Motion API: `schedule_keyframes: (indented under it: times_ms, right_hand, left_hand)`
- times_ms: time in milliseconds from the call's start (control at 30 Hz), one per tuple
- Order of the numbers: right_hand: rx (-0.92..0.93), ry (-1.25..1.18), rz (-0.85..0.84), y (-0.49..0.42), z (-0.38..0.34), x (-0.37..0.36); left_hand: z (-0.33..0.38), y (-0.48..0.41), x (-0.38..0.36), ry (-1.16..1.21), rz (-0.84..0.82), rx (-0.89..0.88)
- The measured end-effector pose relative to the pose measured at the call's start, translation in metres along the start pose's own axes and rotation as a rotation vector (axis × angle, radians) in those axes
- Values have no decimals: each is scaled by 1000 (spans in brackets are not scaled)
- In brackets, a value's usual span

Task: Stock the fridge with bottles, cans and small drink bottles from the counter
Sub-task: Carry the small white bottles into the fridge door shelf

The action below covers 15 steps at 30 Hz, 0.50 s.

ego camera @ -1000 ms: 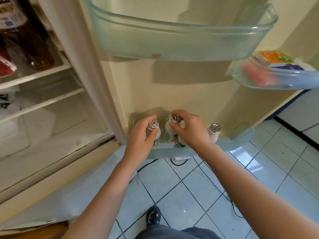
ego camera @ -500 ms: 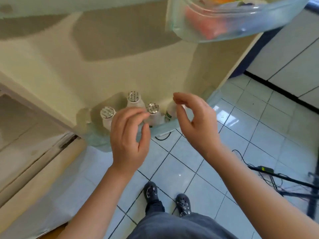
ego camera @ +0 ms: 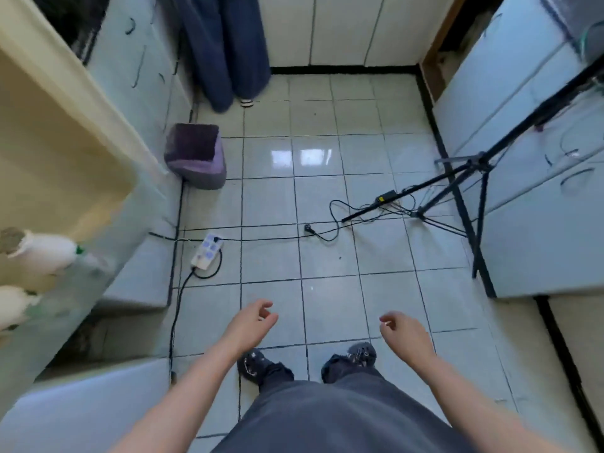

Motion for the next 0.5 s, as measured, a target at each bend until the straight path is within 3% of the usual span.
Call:
schedule_keyframes:
  times_ms: [133, 267, 500]
  right_hand:
    - [-263, -115, -126, 30, 157, -18]
    - [-384, -287, -110, 61, 264, -18]
    - [-545, -714, 66, 104, 381, -26]
  left_hand:
    - [30, -33, -76, -261, -178, 123]
    - [72, -62, -141, -455, -281, 167]
    - [205, -111, -234, -798, -373, -26]
Point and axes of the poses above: each hand's wrist, its own y-axis away from the middle knuckle, its own x-axis out of the back of the hand, z = x × y, the point moved 8 cm from there along -y, towards the middle knuckle, and after that the axes turned 11 degrees about -z, right-handed, at the moved point
